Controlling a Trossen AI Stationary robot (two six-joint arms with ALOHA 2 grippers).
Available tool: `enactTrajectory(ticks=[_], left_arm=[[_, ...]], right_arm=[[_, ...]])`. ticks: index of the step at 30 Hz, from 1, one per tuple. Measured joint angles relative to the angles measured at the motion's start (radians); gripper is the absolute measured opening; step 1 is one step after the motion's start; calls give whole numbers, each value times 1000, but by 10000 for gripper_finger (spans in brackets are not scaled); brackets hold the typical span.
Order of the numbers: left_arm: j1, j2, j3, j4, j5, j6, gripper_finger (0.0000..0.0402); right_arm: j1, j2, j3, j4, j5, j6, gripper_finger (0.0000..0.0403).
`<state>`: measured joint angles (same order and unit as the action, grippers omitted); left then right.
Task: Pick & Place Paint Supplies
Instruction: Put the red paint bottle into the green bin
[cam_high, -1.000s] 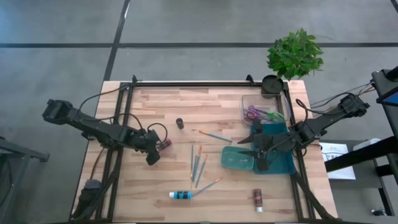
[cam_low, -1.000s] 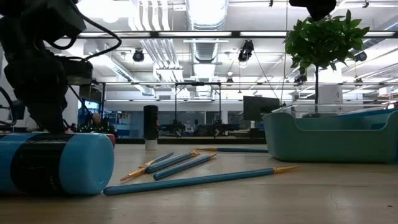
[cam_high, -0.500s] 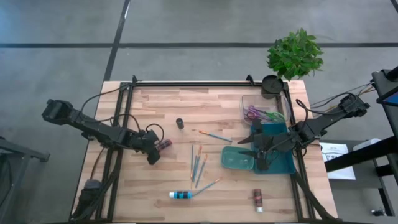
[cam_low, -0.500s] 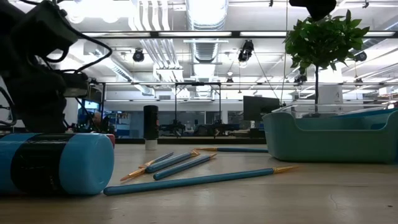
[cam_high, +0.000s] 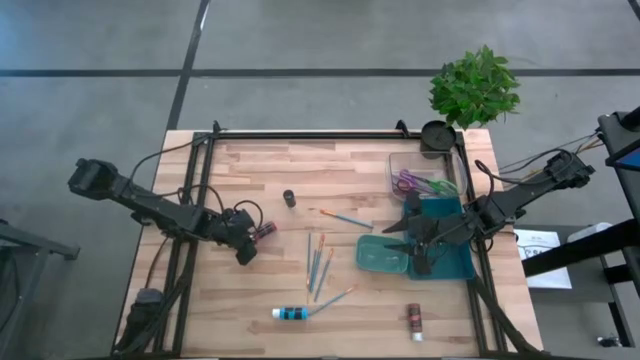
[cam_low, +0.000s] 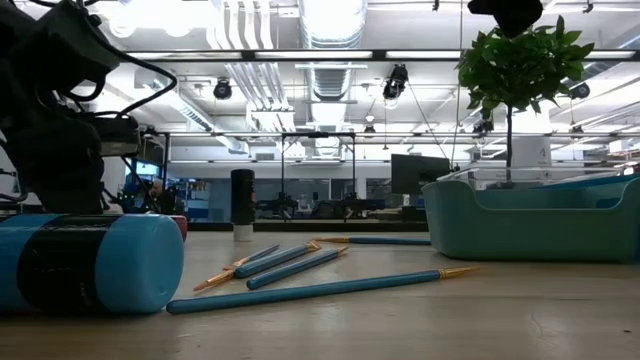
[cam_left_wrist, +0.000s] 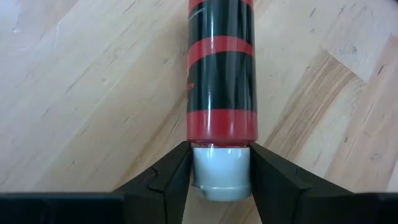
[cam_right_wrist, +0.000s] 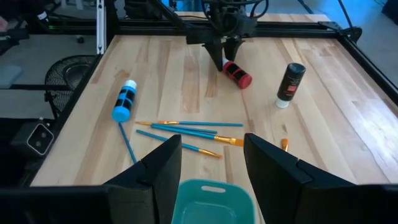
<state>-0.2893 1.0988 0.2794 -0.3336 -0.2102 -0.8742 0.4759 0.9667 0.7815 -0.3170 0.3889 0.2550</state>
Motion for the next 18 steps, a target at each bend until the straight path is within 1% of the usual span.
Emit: enactTrajectory(ticks=[12,18], left_arm=[[-2,1,0,-12,1,12,160],[-22,1,0,-19,-10,10,160]], right_arm=[[0,0,0,0,0,0,171],[0,0,0,0,-2,4,171]])
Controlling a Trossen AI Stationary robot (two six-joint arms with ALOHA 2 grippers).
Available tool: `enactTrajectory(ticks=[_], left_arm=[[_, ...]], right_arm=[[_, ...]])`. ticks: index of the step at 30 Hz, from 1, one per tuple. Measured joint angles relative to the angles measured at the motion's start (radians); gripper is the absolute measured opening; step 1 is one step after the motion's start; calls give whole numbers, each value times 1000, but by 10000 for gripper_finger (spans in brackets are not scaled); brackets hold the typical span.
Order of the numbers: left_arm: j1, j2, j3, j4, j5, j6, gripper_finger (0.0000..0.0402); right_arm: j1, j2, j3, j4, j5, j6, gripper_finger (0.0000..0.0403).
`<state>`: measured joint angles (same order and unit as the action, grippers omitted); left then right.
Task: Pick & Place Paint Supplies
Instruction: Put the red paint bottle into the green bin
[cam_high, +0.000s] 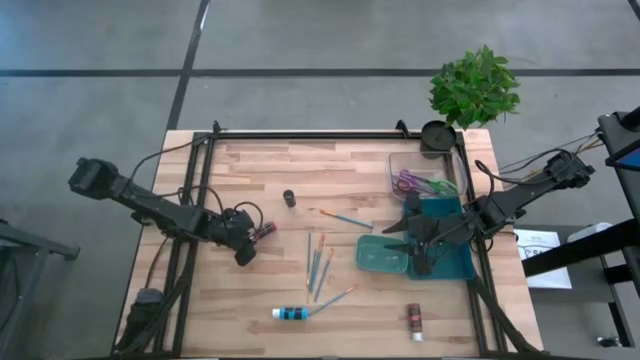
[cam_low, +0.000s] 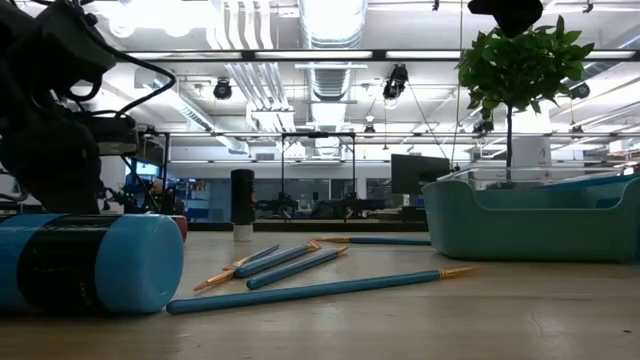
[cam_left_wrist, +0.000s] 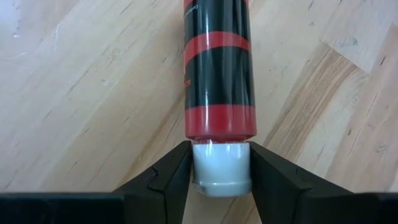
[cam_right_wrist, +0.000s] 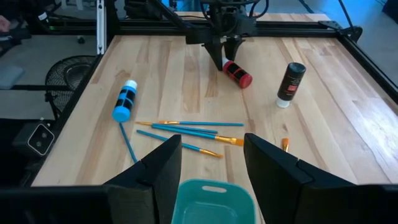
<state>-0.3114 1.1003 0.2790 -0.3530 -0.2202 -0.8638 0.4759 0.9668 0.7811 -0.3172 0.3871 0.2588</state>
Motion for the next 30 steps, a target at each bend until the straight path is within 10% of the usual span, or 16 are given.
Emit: enactTrajectory(ticks=[30], left_arm=[[-19,-6,110,-7,29,145,120]], right_arm=[[13,0,0,61,-59,-63,171]])
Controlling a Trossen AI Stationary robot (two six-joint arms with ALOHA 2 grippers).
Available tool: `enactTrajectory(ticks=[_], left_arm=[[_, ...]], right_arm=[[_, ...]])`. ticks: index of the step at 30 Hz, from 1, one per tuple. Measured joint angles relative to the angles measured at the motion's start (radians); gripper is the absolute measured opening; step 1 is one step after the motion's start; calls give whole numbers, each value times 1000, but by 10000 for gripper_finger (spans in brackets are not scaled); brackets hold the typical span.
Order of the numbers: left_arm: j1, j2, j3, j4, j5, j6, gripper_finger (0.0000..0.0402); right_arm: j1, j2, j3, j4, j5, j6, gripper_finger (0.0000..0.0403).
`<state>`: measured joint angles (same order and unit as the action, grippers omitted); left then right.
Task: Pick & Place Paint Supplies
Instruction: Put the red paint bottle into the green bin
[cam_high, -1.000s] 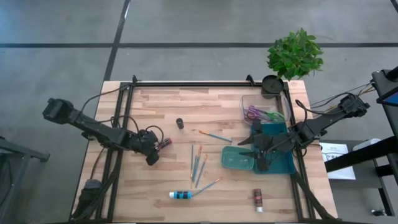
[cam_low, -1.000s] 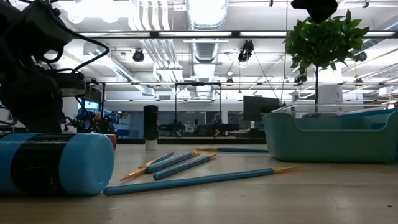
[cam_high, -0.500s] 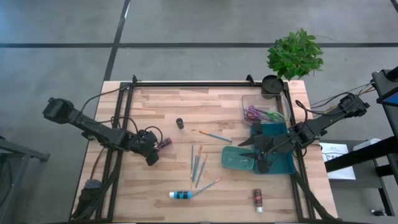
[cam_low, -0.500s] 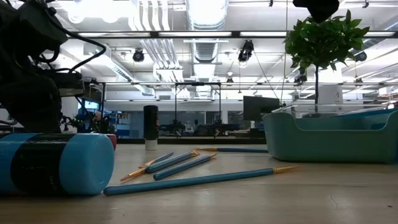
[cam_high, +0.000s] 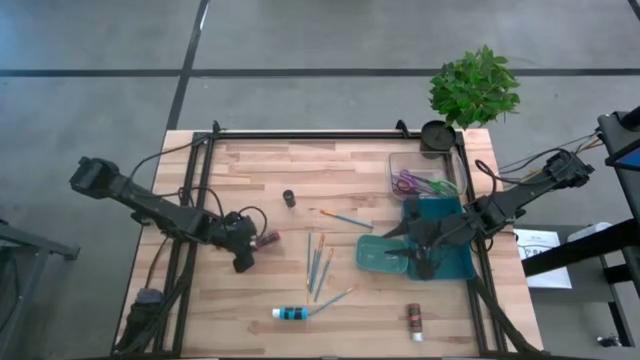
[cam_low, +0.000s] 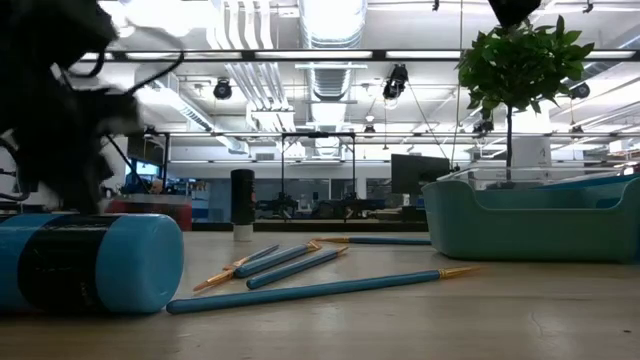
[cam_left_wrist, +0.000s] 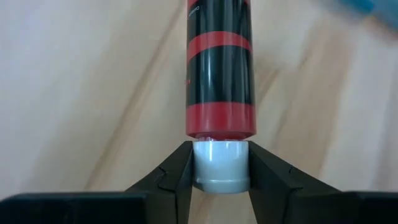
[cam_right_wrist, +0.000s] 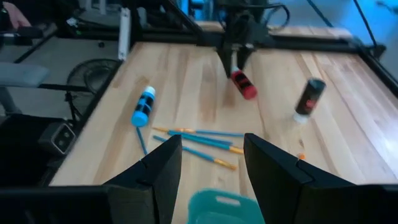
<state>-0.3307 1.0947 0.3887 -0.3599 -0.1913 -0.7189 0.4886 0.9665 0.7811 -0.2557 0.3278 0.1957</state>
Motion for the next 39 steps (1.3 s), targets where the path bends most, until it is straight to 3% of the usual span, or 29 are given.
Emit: enactTrajectory(ticks=[11,25,29,39], left_arm=[[1,22,258,16,-98,290,120],[6,290,531,31,-156,536,120],[6,353,597,37,-156,598,120],[6,397,658,73,-156,664,120]], right_arm=[[4,38,-3,177,-34,-164,171],[-56,288,40,506,-134,-406,171],[-92,355,78,513,-201,-411,171],[-137,464,133,501,-209,-410,171]])
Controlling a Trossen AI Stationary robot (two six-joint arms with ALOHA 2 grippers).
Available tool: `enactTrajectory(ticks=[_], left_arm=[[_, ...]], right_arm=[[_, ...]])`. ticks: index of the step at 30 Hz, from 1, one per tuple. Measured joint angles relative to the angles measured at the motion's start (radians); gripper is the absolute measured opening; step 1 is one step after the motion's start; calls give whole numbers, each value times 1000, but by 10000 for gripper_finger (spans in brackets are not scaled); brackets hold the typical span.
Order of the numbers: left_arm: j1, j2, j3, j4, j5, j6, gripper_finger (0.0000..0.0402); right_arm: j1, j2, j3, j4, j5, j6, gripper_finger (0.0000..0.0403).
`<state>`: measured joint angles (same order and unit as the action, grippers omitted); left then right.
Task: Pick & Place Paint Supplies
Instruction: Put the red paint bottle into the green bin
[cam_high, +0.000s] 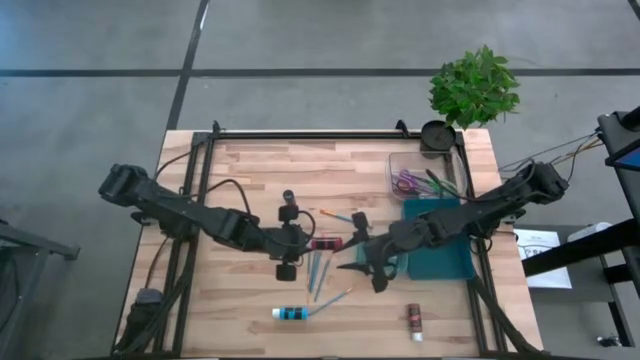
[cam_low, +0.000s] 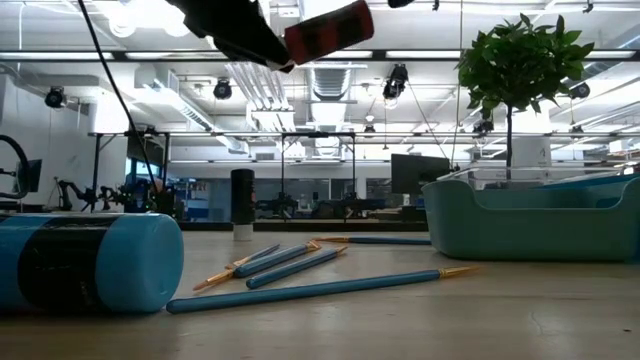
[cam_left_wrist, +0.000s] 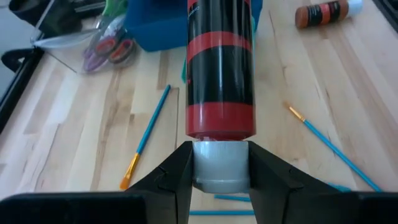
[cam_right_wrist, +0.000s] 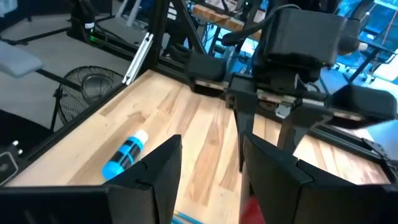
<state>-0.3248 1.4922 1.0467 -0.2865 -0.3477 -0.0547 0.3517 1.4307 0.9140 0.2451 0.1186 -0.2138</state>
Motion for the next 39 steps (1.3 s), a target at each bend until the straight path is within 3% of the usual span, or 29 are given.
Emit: enactTrajectory(ticks=[25,39], left_arm=[[-4,-93,-3,119,-7,56,120],[-3,-92,-26,70,10,28,120]], right_arm=[[-15,0,-31,-13,-18,56,171],[-12,-57,-31,15,-74,34,171]])
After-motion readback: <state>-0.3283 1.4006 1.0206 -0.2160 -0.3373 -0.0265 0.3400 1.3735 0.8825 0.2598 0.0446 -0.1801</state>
